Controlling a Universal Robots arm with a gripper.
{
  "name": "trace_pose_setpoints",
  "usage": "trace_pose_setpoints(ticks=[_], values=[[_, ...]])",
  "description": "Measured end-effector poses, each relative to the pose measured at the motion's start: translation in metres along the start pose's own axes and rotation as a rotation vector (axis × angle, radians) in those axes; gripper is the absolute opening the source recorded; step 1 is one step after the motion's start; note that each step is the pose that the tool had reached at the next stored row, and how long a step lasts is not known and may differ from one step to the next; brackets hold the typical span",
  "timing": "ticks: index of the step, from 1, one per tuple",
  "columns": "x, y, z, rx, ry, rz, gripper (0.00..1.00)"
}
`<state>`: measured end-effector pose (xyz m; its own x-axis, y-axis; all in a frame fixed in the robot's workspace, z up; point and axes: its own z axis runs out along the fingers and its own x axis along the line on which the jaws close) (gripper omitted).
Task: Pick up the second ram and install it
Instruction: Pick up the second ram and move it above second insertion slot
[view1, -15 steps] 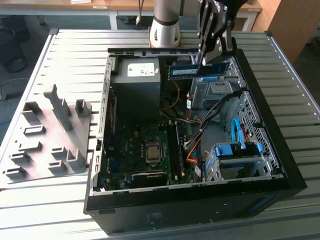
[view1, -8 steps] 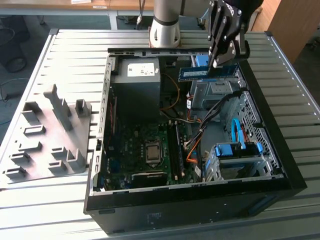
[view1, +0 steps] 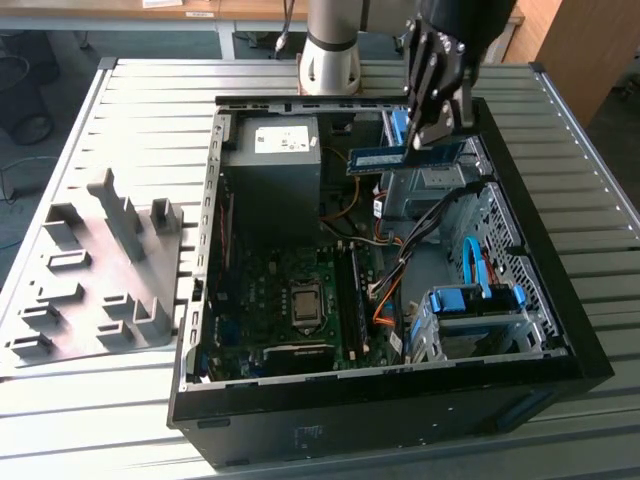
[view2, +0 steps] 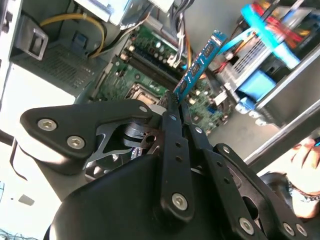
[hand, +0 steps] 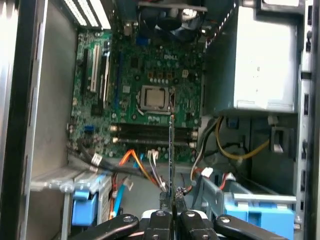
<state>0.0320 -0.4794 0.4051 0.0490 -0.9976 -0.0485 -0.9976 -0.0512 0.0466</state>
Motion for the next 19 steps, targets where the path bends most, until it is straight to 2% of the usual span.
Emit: trace_pose_setpoints(ticks=[4, 13, 19], values=[[-0.0005, 0.0157, 0.0058, -0.0001, 0.0002, 0.0, 0.14], [-0.0005, 0.0176, 0.0086, 0.0, -0.0002, 0.0, 0.14], [-0.0003, 0.023, 0.0189, 0.0009, -0.0003, 0.02, 0.14]])
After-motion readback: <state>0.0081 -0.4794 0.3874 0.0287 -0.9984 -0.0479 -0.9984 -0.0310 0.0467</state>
